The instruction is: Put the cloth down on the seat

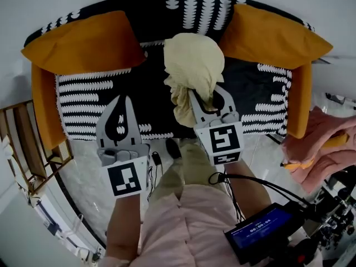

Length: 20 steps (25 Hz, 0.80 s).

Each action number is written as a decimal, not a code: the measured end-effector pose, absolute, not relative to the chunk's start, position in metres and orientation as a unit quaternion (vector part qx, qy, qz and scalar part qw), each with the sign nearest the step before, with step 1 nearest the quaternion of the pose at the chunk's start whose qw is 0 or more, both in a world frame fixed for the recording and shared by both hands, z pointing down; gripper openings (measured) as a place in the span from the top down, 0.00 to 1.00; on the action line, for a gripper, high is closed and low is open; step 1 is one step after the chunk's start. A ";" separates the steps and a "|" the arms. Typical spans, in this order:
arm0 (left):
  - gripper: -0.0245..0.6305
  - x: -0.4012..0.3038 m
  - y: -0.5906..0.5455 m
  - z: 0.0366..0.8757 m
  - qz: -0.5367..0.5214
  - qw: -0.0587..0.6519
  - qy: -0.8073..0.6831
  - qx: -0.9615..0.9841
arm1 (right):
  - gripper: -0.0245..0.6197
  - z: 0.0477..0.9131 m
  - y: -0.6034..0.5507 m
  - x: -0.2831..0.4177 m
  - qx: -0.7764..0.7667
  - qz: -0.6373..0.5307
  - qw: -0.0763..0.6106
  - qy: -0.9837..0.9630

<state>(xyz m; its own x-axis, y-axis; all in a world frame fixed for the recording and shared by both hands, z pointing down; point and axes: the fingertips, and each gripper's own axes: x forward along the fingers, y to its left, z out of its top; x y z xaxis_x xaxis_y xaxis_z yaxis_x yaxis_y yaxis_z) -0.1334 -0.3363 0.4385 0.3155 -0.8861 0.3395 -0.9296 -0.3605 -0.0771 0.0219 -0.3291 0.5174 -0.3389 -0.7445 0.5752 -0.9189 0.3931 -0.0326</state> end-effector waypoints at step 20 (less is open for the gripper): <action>0.95 -0.118 -0.388 0.545 0.205 0.107 -0.532 0.814 | 0.76 0.670 -0.369 0.020 0.488 0.238 0.320 -0.776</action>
